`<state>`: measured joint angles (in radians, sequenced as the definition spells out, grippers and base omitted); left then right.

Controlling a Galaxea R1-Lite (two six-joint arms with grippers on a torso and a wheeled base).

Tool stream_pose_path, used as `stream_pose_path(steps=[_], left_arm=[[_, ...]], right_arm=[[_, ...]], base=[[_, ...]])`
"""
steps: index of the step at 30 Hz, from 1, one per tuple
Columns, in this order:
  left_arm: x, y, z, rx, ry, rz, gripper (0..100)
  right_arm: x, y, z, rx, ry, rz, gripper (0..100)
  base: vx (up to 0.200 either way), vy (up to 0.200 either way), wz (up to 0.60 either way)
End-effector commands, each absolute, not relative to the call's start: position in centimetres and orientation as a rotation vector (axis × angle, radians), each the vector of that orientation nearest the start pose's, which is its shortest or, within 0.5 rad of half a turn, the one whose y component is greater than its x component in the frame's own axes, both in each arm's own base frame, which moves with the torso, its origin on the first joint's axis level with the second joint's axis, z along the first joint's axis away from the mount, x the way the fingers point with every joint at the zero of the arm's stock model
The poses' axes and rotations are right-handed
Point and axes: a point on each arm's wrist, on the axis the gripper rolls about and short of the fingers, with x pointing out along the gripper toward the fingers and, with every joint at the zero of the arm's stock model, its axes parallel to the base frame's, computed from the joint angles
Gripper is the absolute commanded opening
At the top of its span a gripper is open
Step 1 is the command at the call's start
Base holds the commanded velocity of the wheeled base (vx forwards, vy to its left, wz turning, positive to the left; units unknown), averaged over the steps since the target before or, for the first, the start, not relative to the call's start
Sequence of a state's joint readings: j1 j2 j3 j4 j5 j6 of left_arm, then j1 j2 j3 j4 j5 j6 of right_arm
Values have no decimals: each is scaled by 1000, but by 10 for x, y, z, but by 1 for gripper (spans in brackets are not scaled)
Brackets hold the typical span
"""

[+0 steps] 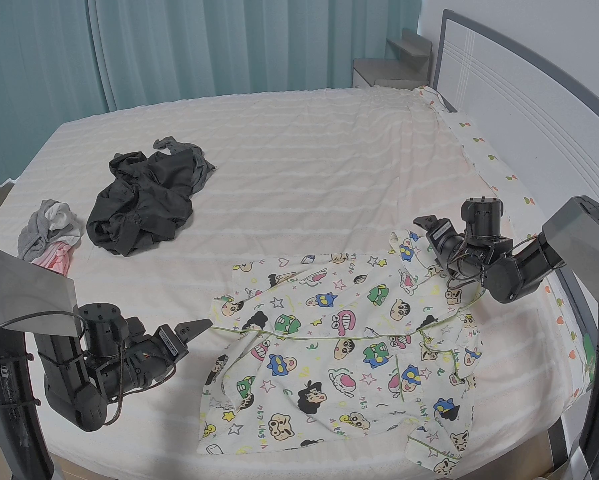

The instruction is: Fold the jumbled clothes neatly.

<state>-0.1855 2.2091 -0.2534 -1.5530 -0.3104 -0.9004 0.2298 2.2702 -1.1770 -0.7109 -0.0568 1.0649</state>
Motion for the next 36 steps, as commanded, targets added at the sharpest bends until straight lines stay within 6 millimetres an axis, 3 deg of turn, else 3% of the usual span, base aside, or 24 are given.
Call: stream_pose_path(steps=[1,6,23,24,31,36], left_arm=[[271,-58,12,-894,584,-281,100],[271,-58,12,-894,582,-281,100],[272,-58,12,-894,580,-281,100],[272,-58,12,-894,580,-281,100],[273,-57,11,-894,574,-264,100],[273,-57,11,-893,575,-264,100]], right_arm=[[418,97,53,1024,484,-84,100],[423,98,35,1025,514,-110,100],[450,108,9,1030,509,-108,100],[452,107,8,1031,505,-108,0],[452,104,16,1038,481,-103,0],[448,94,39,1049,440,-97,0]], base=[[0,0,0],[0,0,0],[0,0,0],[0,0,0],[0,0,0],[0,0,0]])
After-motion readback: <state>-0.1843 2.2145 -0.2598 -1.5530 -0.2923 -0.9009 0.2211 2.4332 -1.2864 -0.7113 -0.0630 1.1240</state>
